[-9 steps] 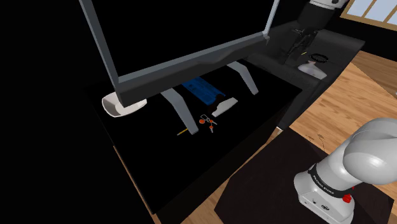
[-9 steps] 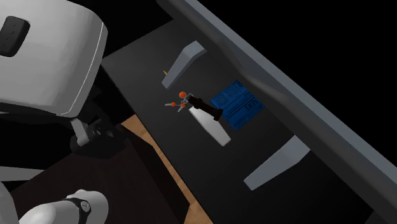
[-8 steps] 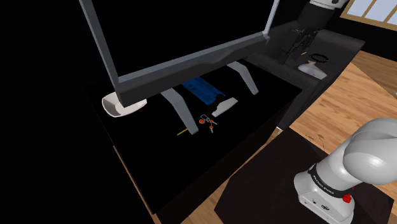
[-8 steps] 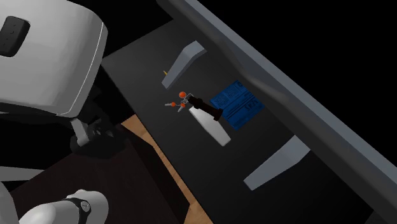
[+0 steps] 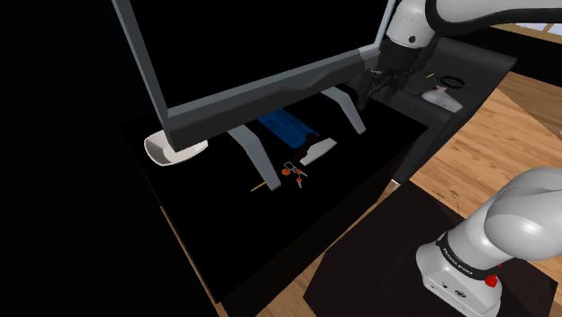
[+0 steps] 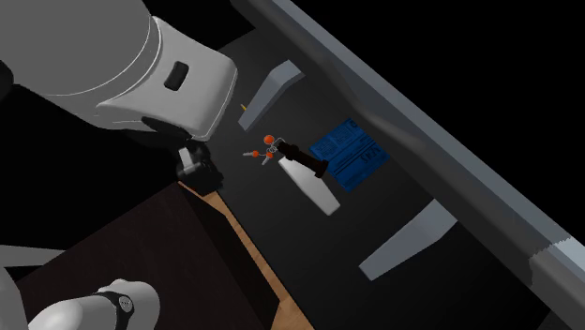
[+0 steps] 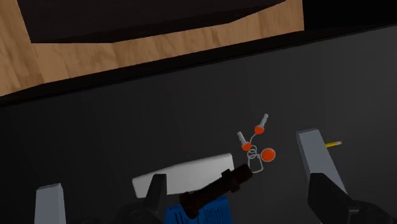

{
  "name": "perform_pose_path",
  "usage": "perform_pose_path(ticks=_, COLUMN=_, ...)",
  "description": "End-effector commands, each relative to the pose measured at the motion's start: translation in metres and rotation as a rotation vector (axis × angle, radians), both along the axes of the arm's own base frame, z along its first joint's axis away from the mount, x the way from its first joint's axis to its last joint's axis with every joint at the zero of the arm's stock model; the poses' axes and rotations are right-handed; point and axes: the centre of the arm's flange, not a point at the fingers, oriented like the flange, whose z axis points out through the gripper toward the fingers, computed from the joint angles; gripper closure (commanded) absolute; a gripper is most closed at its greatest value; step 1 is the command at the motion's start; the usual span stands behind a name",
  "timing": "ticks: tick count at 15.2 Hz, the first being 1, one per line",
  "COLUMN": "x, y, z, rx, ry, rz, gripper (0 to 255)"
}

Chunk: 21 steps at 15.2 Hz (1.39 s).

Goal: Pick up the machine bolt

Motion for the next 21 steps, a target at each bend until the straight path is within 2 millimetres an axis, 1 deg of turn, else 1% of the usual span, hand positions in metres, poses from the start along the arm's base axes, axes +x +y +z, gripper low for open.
perform_pose_path(ticks=1, x=0.016, y=0.011, z=-0.022, rx=-0.007, ry=0.004, rz=-0.046, gripper=0)
perform_pose_path(ticks=6, x=0.055, y=0.03, z=-0.074, rx=-0.026, ry=0.017, rz=-0.155, gripper=0)
perform_pose_path(ticks=11, x=0.095, y=0.045, z=-0.127, rx=-0.045, ry=0.03, rz=-0.265, gripper=0)
perform_pose_path(ticks=16, x=0.136, y=0.053, z=-0.18, rx=-0.064, ry=0.043, rz=-0.374, gripper=0)
perform_pose_path(ticks=21, x=0.176, y=0.057, z=-0.234, rx=-0.083, ry=0.056, rz=-0.483, gripper=0)
